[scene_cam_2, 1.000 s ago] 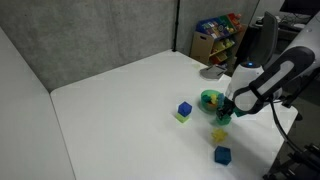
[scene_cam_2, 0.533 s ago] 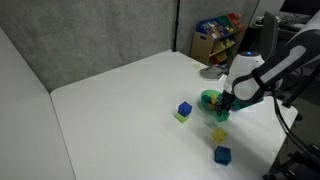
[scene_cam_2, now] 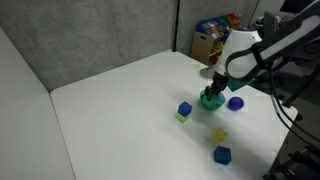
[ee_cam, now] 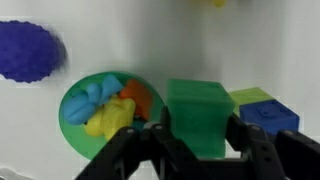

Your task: Put the all the blocks into a stack on the left

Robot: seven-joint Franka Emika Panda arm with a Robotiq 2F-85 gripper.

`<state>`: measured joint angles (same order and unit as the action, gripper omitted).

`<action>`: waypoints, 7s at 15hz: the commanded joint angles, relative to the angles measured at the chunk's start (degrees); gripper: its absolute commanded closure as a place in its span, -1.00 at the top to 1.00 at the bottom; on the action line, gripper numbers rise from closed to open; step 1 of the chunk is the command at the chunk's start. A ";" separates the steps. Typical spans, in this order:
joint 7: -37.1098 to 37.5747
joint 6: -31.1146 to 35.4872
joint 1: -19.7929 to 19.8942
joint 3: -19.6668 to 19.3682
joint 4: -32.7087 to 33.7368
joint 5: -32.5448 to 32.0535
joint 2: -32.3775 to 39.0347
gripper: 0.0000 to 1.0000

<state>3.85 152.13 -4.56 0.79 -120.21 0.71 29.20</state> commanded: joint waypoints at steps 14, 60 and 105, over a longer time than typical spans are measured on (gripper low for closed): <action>-6.53 -8.43 -4.57 3.32 11.96 -6.28 1.63 -0.45; -2.77 -12.64 -8.23 2.80 21.46 -8.19 10.80 1.00; 21.59 -10.11 -13.75 1.33 -10.31 -5.18 -1.25 1.00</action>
<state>20.86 139.38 -16.47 3.54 -128.82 -3.00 28.10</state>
